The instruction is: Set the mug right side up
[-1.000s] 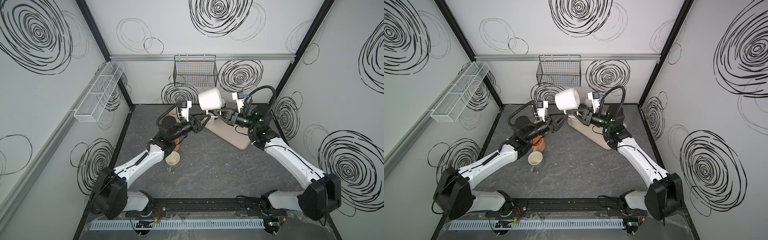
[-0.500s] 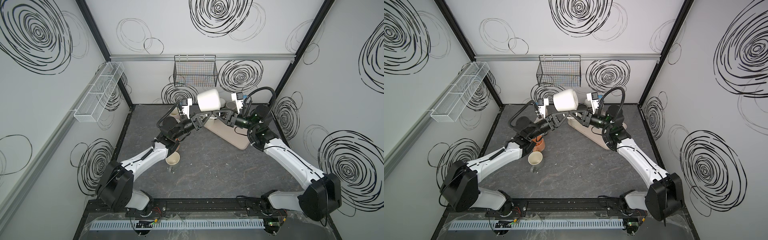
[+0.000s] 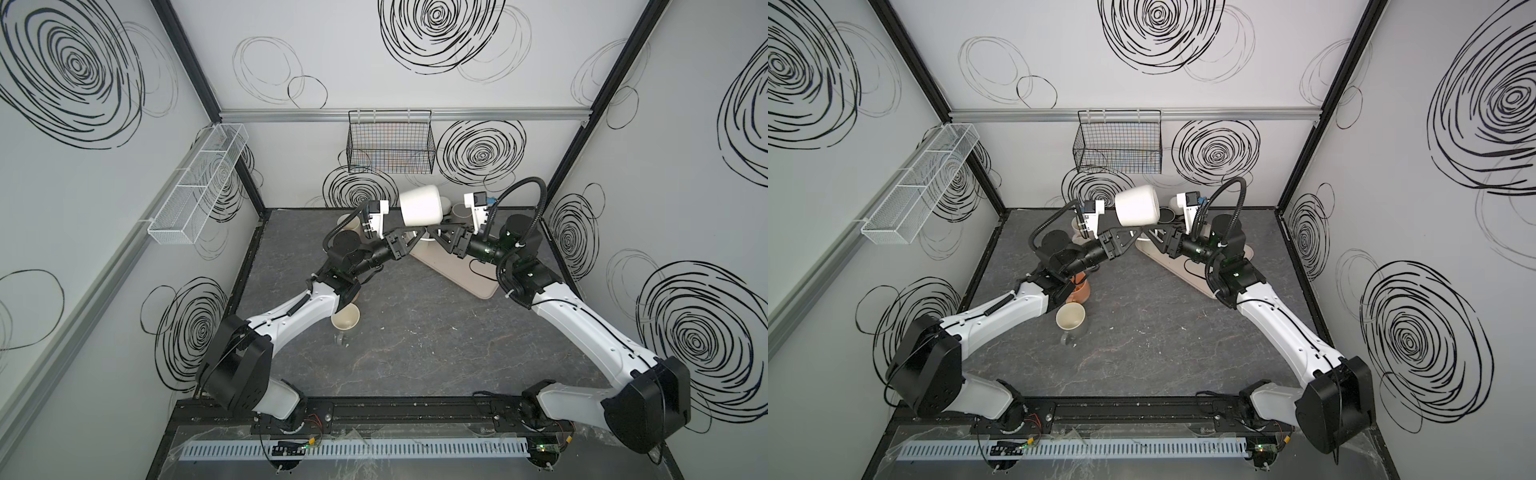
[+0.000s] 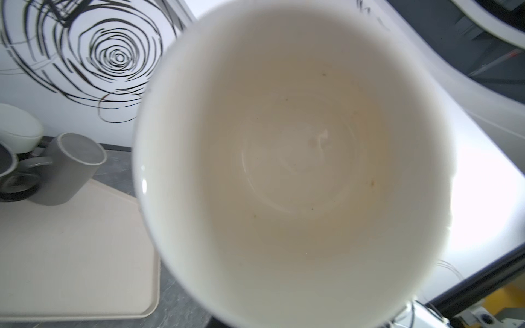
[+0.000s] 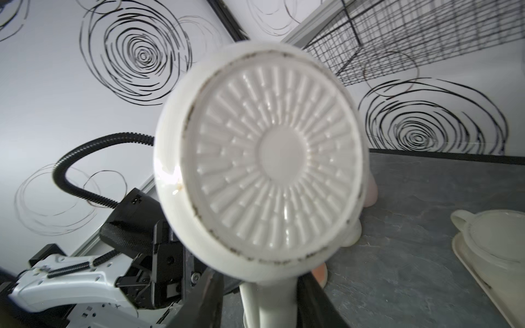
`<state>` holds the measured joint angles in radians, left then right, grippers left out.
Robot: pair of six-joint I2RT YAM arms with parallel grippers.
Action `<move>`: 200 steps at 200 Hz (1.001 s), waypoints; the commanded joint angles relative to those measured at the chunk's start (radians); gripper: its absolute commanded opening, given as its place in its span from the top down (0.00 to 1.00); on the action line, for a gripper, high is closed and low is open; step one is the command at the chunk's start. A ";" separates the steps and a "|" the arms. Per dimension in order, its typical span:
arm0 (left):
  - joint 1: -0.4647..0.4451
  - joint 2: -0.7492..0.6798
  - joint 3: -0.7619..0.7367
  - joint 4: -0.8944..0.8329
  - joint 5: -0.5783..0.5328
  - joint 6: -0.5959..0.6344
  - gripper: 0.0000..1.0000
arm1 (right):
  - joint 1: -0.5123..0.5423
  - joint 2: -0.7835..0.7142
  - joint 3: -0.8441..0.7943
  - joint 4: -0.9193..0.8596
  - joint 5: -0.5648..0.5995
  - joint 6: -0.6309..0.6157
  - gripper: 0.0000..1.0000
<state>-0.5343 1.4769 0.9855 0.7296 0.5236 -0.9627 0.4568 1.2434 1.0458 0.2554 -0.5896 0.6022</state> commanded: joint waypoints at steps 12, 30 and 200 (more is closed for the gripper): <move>0.018 -0.003 0.077 -0.382 -0.233 0.192 1.00 | -0.004 -0.099 -0.014 -0.163 0.183 -0.137 0.57; 0.011 0.009 0.108 -0.543 -0.357 0.239 1.00 | -0.016 -0.139 -0.035 -0.203 0.235 -0.160 0.55; -0.013 0.434 0.578 -1.035 -0.886 0.472 1.00 | -0.208 -0.173 -0.093 -0.279 0.164 -0.129 0.55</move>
<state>-0.5499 1.8683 1.4635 -0.3569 -0.2630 -0.5533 0.2573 1.0691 0.9504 -0.0090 -0.3977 0.4755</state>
